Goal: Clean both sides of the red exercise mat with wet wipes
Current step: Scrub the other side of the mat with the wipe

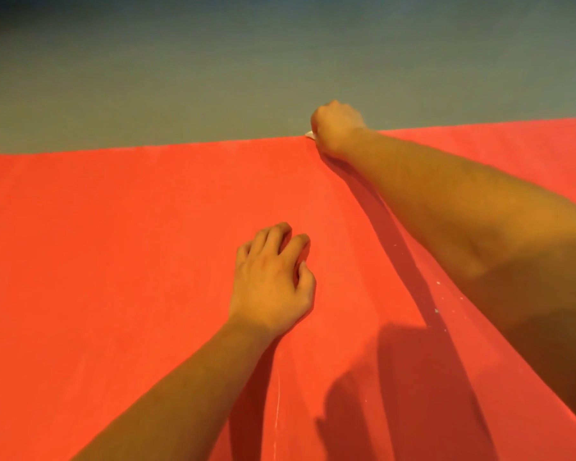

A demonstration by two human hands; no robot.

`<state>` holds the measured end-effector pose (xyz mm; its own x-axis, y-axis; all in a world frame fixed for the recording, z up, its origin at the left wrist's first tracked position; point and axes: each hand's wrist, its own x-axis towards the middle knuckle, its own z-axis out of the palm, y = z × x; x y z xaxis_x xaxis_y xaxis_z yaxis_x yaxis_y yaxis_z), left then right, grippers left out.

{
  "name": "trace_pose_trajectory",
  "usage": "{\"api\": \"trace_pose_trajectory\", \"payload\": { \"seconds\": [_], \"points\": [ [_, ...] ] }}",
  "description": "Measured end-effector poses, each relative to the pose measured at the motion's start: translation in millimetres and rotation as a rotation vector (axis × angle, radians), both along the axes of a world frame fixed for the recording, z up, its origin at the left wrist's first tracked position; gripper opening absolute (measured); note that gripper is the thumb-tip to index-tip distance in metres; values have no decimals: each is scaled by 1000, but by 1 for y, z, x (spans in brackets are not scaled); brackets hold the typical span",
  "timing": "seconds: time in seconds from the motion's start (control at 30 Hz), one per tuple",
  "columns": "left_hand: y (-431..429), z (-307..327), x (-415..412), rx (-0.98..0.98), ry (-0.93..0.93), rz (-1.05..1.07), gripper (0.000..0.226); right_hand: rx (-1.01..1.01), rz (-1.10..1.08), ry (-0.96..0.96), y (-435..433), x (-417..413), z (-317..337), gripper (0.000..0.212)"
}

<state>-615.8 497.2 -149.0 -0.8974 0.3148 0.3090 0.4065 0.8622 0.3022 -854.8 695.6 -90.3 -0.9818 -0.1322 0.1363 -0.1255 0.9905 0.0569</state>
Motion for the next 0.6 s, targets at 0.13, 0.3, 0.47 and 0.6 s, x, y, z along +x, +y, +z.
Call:
{"api": "trace_pose_trajectory", "payload": {
  "seconds": [0.13, 0.3, 0.47, 0.6],
  "points": [
    [-1, 1, 0, 13, -13, 12, 38, -22, 3, -22, -2, 15, 1, 16],
    [0, 5, 1, -7, -31, 24, 38, -69, 64, -44, -6, 89, -2, 23],
    [0, 5, 2, -15, -16, 34, 36, -62, 213, -79, -2, 161, -9, 21],
    [0, 3, 0, -5, -2, 35, 34, -111, 134, -81, -1, 142, -5, 30]
  ]
}}
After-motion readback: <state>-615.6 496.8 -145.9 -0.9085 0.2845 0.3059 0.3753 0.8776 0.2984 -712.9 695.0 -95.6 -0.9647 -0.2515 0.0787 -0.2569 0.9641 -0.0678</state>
